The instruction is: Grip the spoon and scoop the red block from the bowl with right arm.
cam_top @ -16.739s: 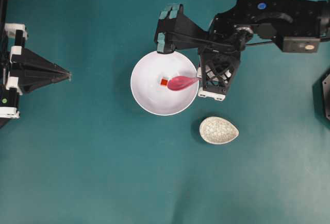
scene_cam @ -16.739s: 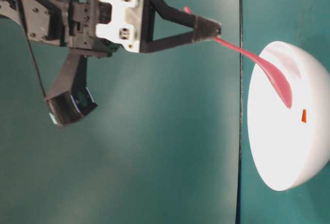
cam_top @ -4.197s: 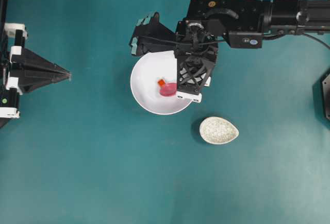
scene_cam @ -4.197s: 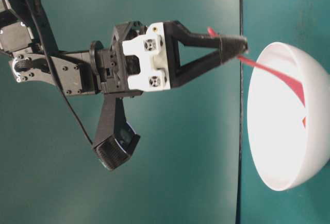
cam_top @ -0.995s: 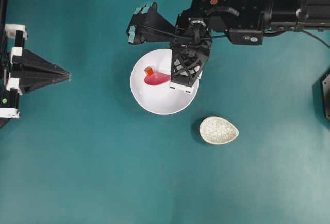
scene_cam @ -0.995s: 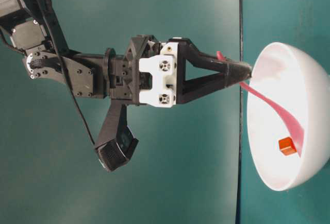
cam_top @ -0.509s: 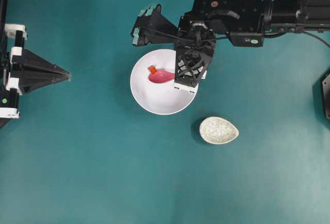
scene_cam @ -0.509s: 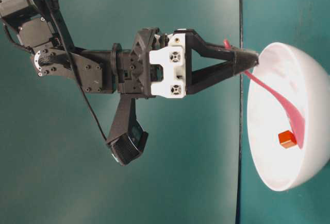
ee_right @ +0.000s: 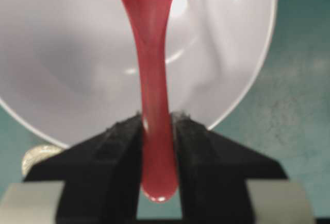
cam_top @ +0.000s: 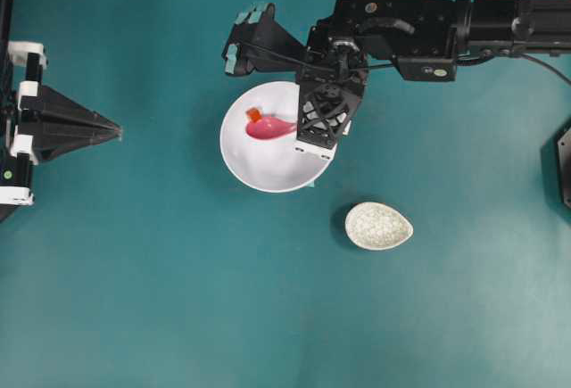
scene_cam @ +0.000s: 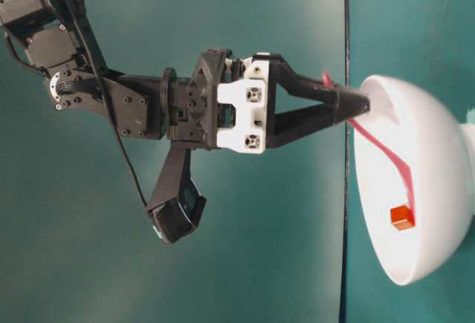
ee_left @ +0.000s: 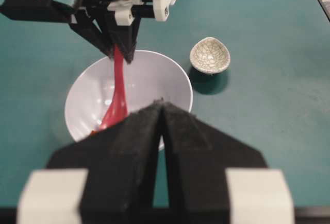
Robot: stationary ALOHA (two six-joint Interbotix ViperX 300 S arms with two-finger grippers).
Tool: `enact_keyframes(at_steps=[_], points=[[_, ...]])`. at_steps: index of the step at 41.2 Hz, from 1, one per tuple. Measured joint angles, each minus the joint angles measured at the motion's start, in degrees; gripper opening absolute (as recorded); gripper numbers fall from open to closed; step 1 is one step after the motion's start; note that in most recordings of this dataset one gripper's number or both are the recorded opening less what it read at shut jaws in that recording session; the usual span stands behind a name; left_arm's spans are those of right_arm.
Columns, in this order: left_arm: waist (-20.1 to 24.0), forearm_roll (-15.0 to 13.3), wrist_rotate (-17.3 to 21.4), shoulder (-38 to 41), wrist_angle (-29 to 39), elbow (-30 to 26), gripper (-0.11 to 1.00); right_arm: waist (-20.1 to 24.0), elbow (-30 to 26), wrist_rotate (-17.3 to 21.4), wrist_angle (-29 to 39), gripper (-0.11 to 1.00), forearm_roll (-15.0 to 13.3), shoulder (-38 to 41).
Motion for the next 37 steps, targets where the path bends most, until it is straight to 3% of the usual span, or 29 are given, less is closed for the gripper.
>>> enact_keyframes(at_steps=[17,37], points=[[0.0,0.0,0.0,0.0,0.0,0.0,0.0,0.79,0.09,0.0,-1.76,0.24,-3.78,-0.09],[0.0,0.0,0.0,0.0,0.0,0.0,0.0,2.02,0.88,0.09,-4.83,0.24,-5.1,-0.09]])
